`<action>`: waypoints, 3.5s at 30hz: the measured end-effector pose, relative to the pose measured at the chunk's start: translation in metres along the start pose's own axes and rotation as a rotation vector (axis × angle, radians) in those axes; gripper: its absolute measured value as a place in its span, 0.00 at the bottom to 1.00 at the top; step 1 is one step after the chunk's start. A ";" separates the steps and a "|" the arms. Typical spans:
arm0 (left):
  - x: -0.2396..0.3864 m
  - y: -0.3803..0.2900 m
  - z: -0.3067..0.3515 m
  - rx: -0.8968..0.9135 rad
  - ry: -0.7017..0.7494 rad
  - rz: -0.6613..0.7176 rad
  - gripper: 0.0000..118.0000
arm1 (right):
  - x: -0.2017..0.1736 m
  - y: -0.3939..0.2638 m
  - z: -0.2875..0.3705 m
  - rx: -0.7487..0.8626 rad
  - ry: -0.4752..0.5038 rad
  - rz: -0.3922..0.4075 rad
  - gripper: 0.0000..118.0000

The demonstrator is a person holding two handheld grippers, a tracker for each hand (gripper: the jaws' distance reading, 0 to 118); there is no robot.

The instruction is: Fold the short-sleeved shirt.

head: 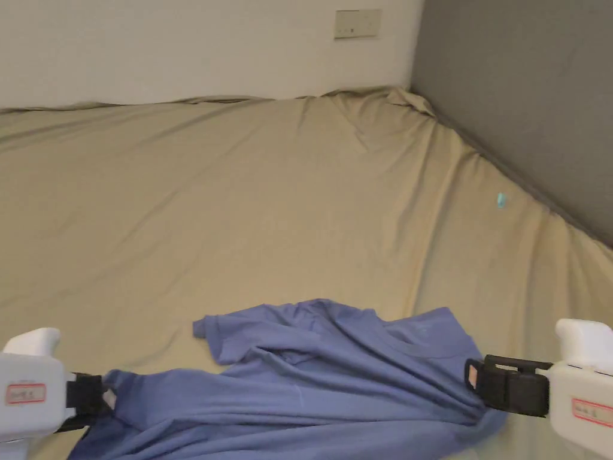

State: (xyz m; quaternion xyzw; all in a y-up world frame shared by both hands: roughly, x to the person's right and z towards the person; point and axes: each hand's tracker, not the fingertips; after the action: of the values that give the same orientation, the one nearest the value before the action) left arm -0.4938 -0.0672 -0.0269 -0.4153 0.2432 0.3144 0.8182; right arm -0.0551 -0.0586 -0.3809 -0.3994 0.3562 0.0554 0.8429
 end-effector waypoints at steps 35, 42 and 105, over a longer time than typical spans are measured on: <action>0.075 0.073 0.336 0.821 -0.288 -0.183 0.00 | -0.139 0.166 0.193 0.593 0.329 0.208 0.08; 0.059 0.186 0.393 0.897 -0.125 -0.152 0.00 | -0.184 0.296 0.206 0.701 0.285 0.272 0.08; -0.119 -0.146 0.047 0.097 0.162 0.123 0.24 | -0.075 -0.104 -0.021 -0.029 0.118 0.199 0.20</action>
State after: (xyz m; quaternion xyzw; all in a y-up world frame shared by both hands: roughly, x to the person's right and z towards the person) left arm -0.4641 -0.1316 0.1538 -0.3835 0.3487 0.3174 0.7941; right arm -0.0833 -0.1293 -0.2758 -0.3768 0.4422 0.1201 0.8050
